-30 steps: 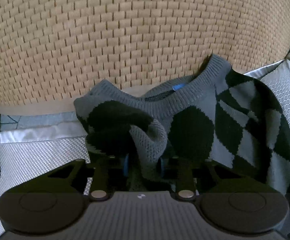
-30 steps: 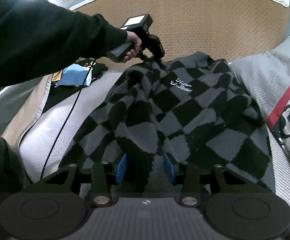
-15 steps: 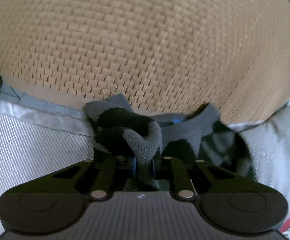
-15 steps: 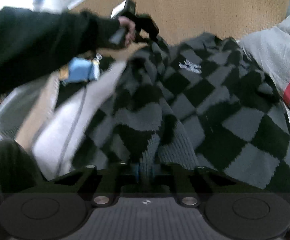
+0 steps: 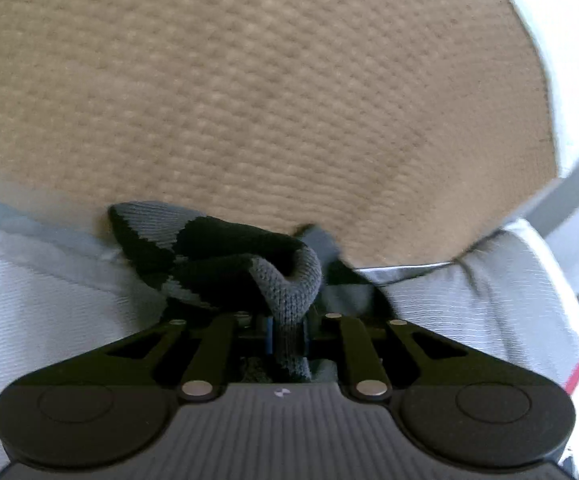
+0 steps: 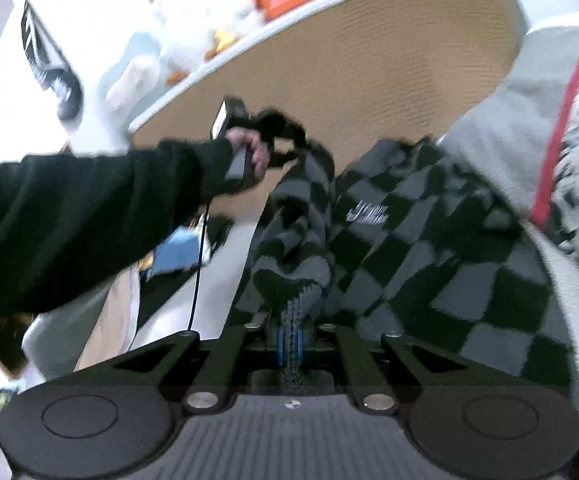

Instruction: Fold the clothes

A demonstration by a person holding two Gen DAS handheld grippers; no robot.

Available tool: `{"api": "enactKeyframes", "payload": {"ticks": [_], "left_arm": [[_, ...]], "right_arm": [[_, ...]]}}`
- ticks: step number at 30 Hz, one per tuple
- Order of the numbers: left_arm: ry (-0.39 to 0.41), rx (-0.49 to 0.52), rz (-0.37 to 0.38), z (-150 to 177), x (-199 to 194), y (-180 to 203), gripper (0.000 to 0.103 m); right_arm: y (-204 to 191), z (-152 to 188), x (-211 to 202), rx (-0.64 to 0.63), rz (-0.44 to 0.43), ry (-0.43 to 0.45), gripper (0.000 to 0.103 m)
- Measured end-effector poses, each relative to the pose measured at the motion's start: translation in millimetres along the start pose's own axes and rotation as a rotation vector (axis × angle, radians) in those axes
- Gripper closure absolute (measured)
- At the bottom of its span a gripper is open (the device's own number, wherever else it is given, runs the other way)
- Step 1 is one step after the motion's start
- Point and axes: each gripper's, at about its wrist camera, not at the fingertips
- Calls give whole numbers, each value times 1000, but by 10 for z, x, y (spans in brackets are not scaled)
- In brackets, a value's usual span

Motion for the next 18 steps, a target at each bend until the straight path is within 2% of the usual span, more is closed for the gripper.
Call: {"api": "enactKeyframes", "payload": {"ticks": [3, 8, 10, 15, 18], "left_arm": [[33, 2, 49, 23, 64, 122, 89], [-55, 67, 14, 168, 437, 272, 89], [-52, 66, 12, 210, 481, 284, 89], [-20, 12, 49, 179, 430, 251, 89], [10, 28, 89, 112, 288, 304, 89]], "right_arm": [[88, 16, -149, 70, 28, 28, 96], [299, 322, 148, 135, 113, -158, 96], [341, 362, 290, 150, 138, -187, 96], [276, 281, 355, 85, 142, -171, 96], [242, 266, 216, 75, 135, -116, 96]]}}
Point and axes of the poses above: each gripper's, at about its wrist camera, not at the fingertips, and x roughly the way its jaws point, y to its right, z to its underside, and after that the axes turned 9 degrees about x, right-handed
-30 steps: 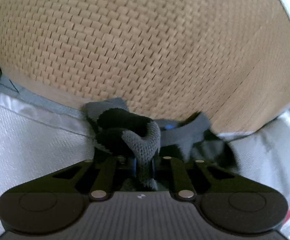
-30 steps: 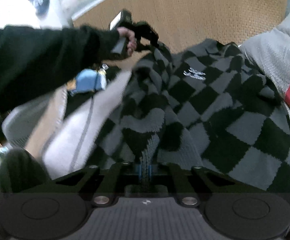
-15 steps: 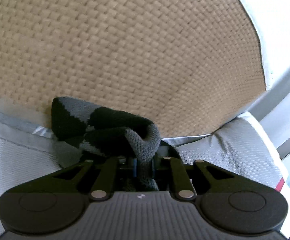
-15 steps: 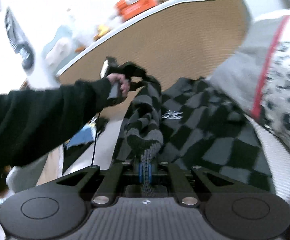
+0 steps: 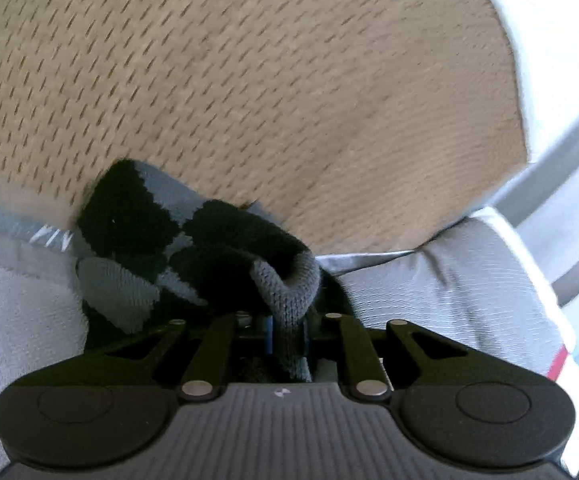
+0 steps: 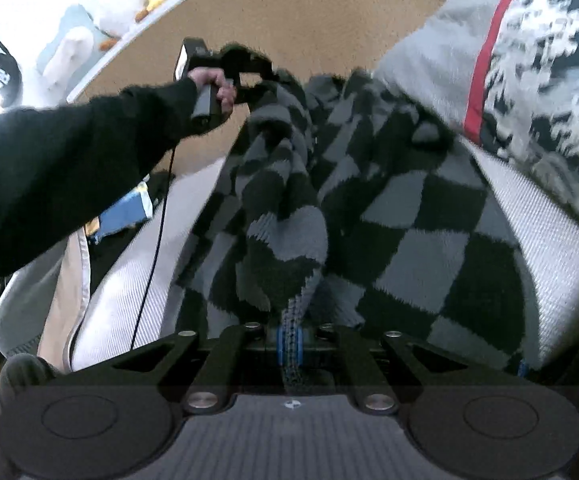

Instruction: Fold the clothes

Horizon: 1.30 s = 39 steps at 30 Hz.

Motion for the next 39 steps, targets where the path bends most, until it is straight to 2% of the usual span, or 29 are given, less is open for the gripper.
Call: {"api": "enactKeyframes", "payload": {"ticks": [5, 12, 18, 21, 22, 23, 24, 26, 28, 29, 30, 31, 33, 35, 39], "left_arm": [[19, 37, 46, -125, -35, 247, 89], [-10, 69, 124, -161, 406, 719, 90], [-78, 113, 112, -60, 933, 940, 90], [-180, 120, 76, -1, 1261, 909, 88], [-213, 114, 65, 10, 1356, 878, 81], [-235, 106, 54, 20, 1419, 848, 80], [-249, 104, 48, 27, 1454, 833, 78], [-254, 139, 55, 48, 1421, 877, 66], [-250, 197, 65, 66, 1311, 951, 40], [-247, 235, 47, 71, 1227, 996, 33], [-244, 278, 18, 76, 1138, 1040, 20], [-233, 324, -5, 82, 1013, 1071, 17], [-191, 404, -15, 101, 722, 1127, 17], [-145, 433, -7, 118, 445, 1128, 17], [-49, 464, -43, 260, -106, 1057, 12]], "right_arm": [[58, -138, -329, 79, 17, 121, 96], [104, -241, -580, 94, 136, 217, 96], [254, -282, -710, 113, 249, 279, 96], [436, -332, -640, 162, 295, 260, 96], [509, -357, -597, 186, 310, 254, 96], [578, -387, -513, 193, 333, 229, 96], [609, -416, -420, 176, 359, 180, 95], [587, -459, -243, 138, 387, 108, 90], [585, -467, -110, 125, 411, 49, 84], [585, -470, -46, 120, 423, 21, 82], [582, -453, -21, 111, 435, 10, 79], [570, -432, -20, 96, 442, 5, 73], [520, -387, -62, 54, 446, 0, 72], [427, -325, -152, -6, 440, 15, 65], [219, -221, -408, -114, 439, 76, 63]]}}
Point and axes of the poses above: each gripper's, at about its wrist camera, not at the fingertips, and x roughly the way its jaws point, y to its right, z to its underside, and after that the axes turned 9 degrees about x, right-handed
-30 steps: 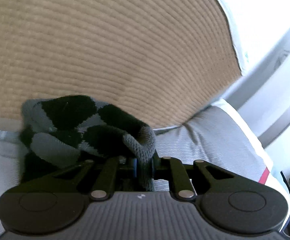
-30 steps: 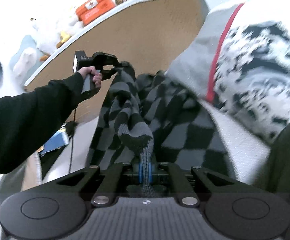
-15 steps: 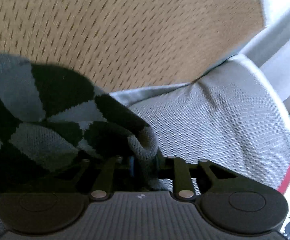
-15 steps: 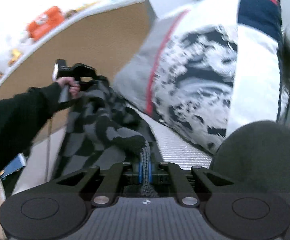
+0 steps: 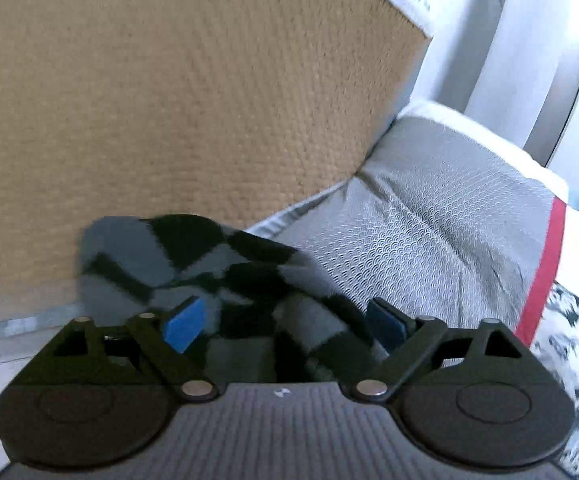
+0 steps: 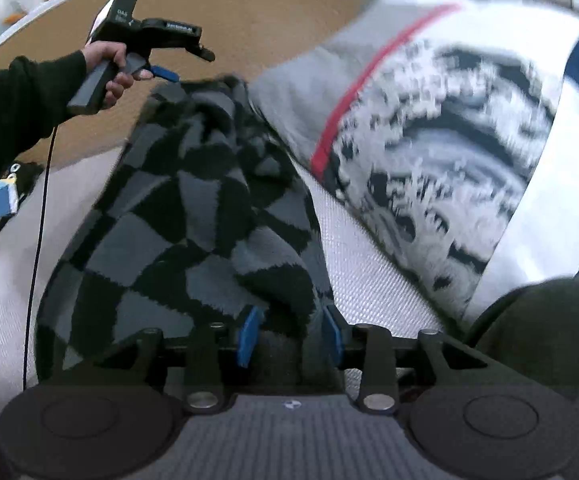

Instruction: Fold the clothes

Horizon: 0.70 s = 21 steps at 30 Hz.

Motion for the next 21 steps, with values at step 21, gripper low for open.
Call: {"api": "enactKeyframes", "payload": {"ticks": [21], "left_arm": [[-89, 12, -94, 3012, -2003, 984, 12]], "right_arm": [[-159, 143, 736, -91, -35, -103, 41]]}}
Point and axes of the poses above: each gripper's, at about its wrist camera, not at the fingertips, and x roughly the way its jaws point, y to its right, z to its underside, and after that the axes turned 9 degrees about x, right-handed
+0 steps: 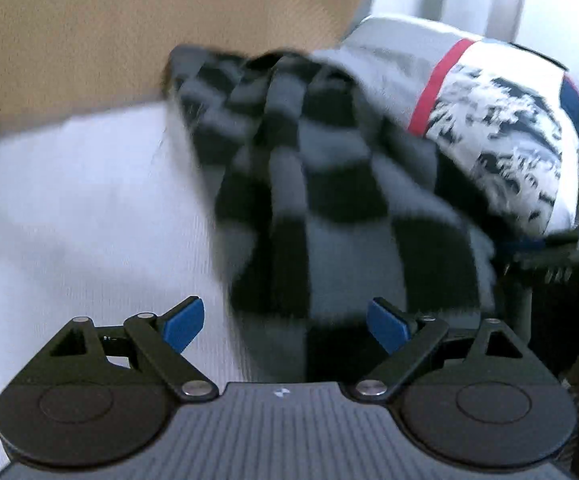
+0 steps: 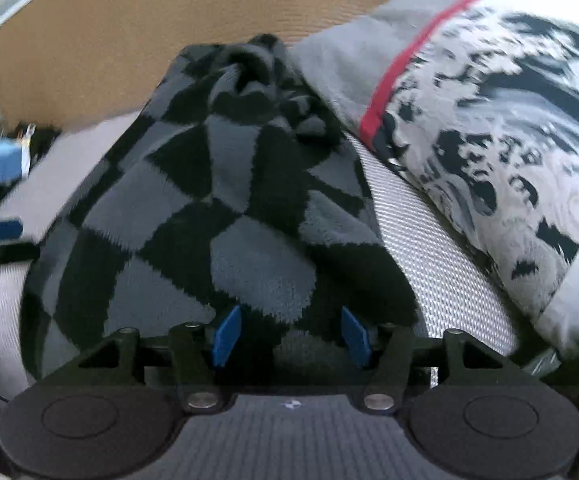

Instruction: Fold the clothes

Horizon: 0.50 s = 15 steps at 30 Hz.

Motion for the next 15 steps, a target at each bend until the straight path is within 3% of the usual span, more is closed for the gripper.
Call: {"api": "enactKeyframes", "payload": {"ticks": [2, 5, 11, 15], "left_arm": [[-13, -55, 3, 162, -43, 3, 12], [-19, -157, 32, 335, -40, -10, 12], [21, -235, 73, 604, -125, 98, 12], [-7, -349, 113, 873, -161, 115, 12]], "right_arm": [[-19, -37, -65, -12, -11, -13, 42], [59, -24, -285, 45, -107, 25, 42], [49, 215, -600, 13, -123, 85, 42], [-7, 336, -739, -3, -142, 91, 42]]}}
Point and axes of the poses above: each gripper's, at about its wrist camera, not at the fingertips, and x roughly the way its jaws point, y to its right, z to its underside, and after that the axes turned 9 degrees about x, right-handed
